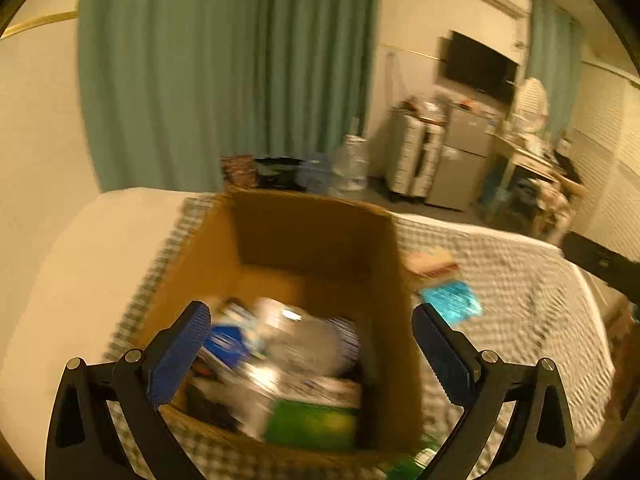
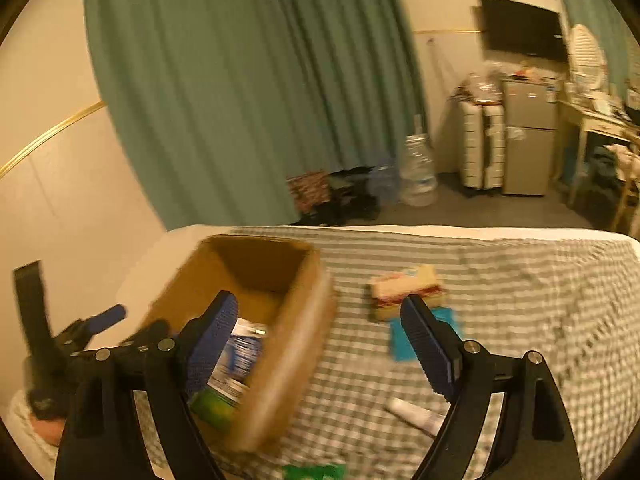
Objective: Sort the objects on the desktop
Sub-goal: 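Move the left gripper back to the pile and grasp the teal blister pack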
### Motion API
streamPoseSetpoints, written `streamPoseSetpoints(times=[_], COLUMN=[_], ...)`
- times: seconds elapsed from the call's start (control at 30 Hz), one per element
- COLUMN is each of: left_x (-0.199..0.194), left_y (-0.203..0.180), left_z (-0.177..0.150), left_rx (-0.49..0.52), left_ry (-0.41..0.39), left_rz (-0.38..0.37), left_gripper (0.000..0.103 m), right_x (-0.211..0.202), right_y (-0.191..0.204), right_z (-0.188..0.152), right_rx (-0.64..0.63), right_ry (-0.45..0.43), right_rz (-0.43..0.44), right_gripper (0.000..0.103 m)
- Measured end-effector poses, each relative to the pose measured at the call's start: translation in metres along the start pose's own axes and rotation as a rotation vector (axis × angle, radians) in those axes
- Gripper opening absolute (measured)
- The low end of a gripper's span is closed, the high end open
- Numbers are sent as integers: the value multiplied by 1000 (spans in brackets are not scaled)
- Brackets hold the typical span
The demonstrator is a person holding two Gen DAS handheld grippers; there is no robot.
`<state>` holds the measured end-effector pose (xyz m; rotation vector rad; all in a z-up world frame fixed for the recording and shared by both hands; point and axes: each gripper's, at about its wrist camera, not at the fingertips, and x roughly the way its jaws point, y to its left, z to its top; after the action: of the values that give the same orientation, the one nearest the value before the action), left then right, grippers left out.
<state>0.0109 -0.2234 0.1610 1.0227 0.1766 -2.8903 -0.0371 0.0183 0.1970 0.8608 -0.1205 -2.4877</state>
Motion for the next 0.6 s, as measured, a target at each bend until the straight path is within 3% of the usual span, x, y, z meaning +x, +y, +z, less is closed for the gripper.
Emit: streamPoseSetpoints(times=[0.27,0.43,0.6], left_x=[2,20,56], left_y=[-105,-158,-180], left_z=[-74,-103,-105], left_rx=[88,163,136], left_ry=[58,49,136], left_rz=[-124,-115,-88], left_gripper=[103,103,103], right_x=[-41,-50,-51], right_y=[-90,-128,-162], right_z=[-69,-103,-109], right_rx=[40,58,143], right_ry=[23,49,16], right_rz=[-152,-210,-209], right_gripper=[87,87,87])
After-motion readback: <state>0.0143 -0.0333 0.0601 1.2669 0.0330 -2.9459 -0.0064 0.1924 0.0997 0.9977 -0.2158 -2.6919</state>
